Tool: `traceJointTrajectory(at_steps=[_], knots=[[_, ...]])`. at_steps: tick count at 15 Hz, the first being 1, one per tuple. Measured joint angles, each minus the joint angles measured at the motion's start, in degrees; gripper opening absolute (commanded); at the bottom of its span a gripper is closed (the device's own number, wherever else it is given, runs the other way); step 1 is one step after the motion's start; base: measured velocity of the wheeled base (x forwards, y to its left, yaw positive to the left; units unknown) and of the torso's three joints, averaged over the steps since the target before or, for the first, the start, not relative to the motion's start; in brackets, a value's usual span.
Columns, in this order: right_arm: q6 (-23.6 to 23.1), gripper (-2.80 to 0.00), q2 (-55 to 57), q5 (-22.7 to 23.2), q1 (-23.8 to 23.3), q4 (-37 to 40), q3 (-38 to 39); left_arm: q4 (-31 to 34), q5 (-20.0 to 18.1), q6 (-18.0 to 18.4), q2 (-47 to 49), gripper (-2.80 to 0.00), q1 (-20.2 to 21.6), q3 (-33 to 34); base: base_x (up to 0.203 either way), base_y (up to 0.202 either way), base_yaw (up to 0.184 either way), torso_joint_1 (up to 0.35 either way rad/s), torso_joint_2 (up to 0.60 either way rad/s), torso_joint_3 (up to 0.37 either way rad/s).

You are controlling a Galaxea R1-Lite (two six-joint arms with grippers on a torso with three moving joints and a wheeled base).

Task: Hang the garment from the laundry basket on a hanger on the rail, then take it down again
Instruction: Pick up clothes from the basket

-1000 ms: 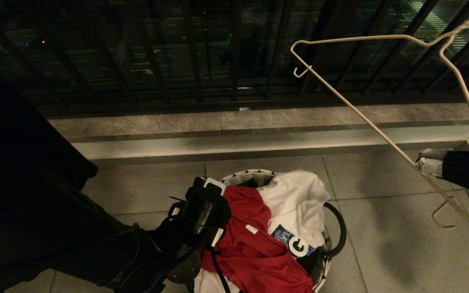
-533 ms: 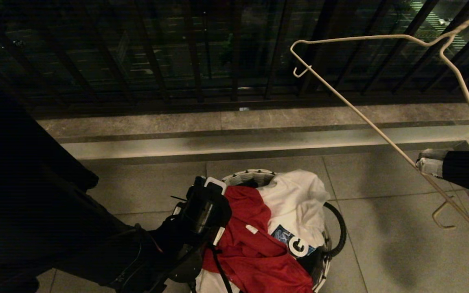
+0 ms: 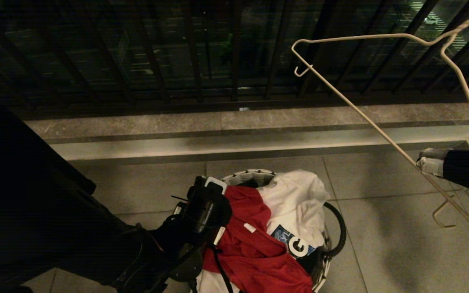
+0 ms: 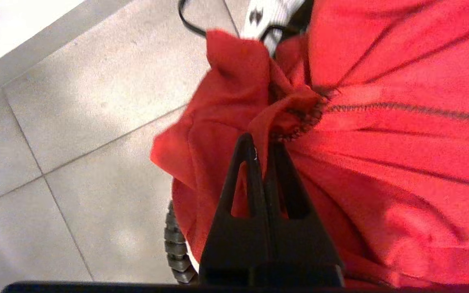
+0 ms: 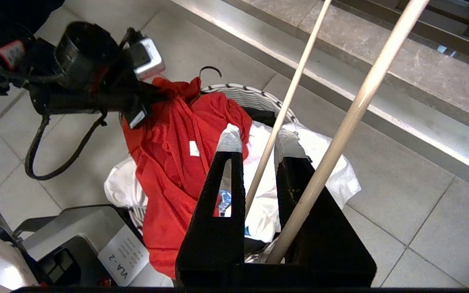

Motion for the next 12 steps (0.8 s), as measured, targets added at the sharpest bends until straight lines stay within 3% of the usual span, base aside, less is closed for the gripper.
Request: traceJointTrajectory(at_steps=[8, 12], knots=[[0.0, -2.8, 0.0, 0.4, 0.1, 0.2, -0.3, 1.3, 0.4, 0.5, -10.0, -2.8, -1.8, -0.1, 0.0, 0.0, 0.0, 0.0, 0.0, 0.0], [0.1, -2.8, 1.2, 0.0, 3.2, 0.5, 0.0, 4.2, 0.5, 0.5, -14.8, -2.8, -2.0, -0.9, 0.0, 0.0, 0.0, 0.0, 0.0, 0.0]])
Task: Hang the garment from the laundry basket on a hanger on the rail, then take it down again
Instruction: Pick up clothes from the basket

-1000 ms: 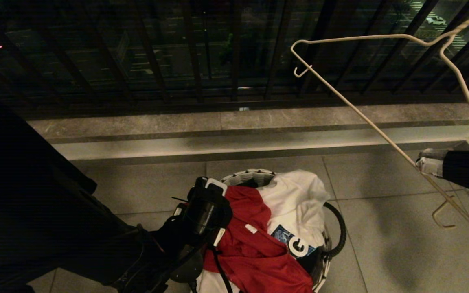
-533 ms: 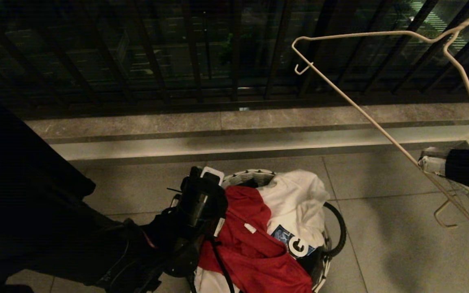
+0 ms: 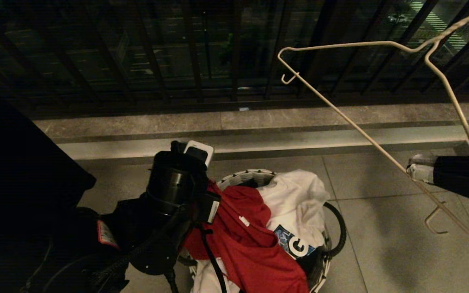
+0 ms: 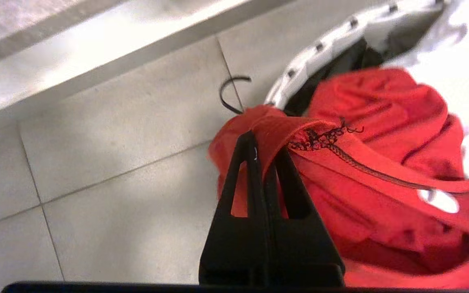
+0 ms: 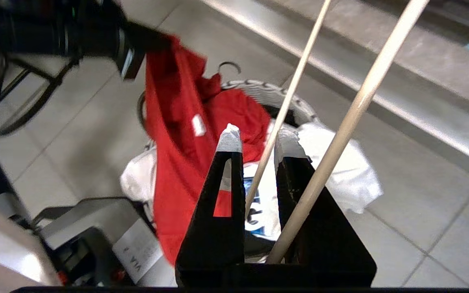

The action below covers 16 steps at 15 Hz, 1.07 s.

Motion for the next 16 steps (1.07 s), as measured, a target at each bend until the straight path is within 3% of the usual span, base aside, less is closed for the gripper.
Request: traceJointTrajectory(at_steps=[6, 12, 16], knots=[[4.0, -2.8, -0.2, 1.5, 4.0, 1.6, -0.3, 6.7, 0.2, -0.3, -5.0, -2.8, 0.8, -2.1, 0.0, 0.0, 0.0, 0.0, 0.0, 0.0], [3.9, -2.8, -0.6, 0.8, 8.1, 11.4, -3.1, 9.8, 2.4, 0.0, -8.8, -2.8, 2.9, -4.3, 0.0, 0.0, 0.0, 0.0, 0.0, 0.0], [2.2, -2.8, -1.3, 0.4, 10.1, 13.9, -3.8, 11.8, 2.4, 0.3, -10.5, -2.8, 2.9, -4.9, 0.0, 0.0, 0.0, 0.0, 0.0, 0.0]])
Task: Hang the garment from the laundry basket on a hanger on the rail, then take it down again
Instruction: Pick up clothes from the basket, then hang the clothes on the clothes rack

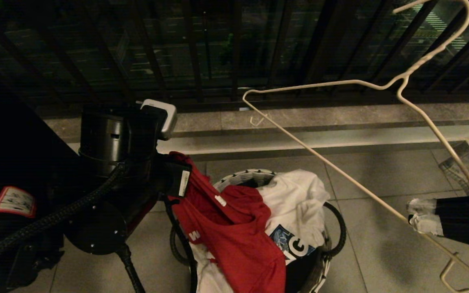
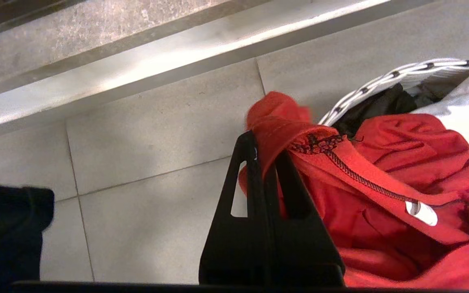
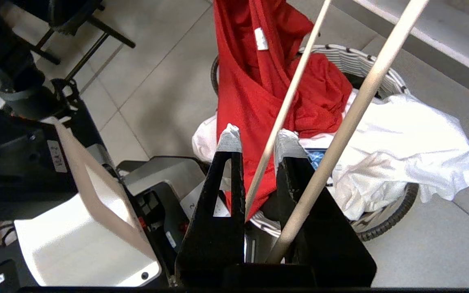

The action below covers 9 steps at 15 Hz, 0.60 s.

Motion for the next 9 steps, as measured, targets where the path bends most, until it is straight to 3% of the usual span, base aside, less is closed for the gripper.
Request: traceJointTrajectory(at_steps=[9], knots=[[0.2, -2.8, -2.3, -0.5, 2.7, -0.1, -0.1, 0.2, -0.7, 0.7, 0.2, -2.8, 0.9, -0.4, 0.0, 0.0, 0.0, 0.0, 0.0, 0.0]])
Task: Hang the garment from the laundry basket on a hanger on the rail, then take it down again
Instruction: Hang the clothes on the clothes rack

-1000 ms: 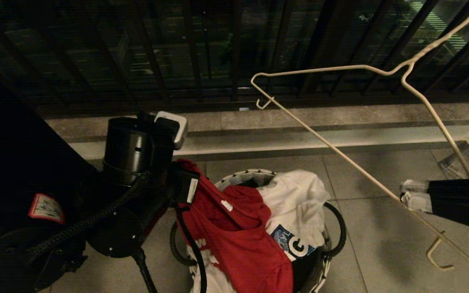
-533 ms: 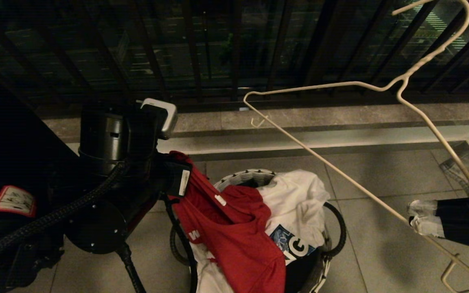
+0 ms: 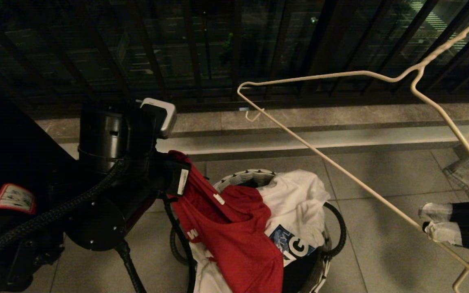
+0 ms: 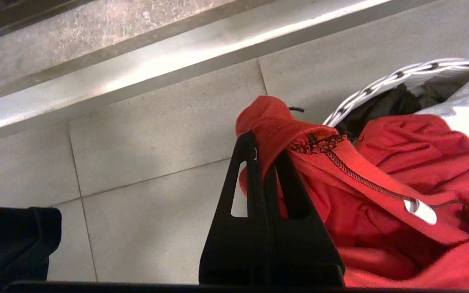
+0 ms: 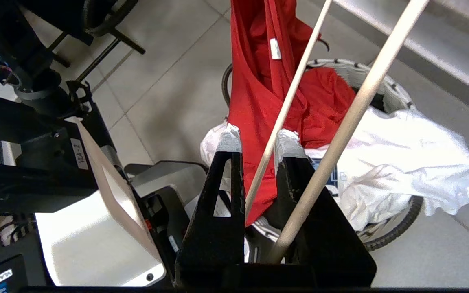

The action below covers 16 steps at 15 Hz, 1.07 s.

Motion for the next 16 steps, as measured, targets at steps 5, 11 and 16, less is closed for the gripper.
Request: traceJointTrajectory(at_steps=[5, 11, 16], knots=[[0.1, -2.8, 0.1, 0.1, 0.1, 0.0, -0.1, 0.3, 0.4, 0.2, 0.5, -2.8, 0.2, -2.2, 0.0, 0.0, 0.0, 0.0, 0.0, 0.0], [0.8, -2.8, 0.6, 0.1, 1.9, 0.3, 0.2, 0.4, 1.0, 1.7, 2.0, -2.8, 0.9, -6.8, 0.0, 0.0, 0.0, 0.0, 0.0, 0.0], [0.5, -2.8, 1.3, -0.5, 4.6, 2.5, 0.3, 0.3, 1.3, 2.5, 2.6, -2.8, 1.3, -9.2, 0.0, 0.0, 0.0, 0.0, 0.0, 0.0]])
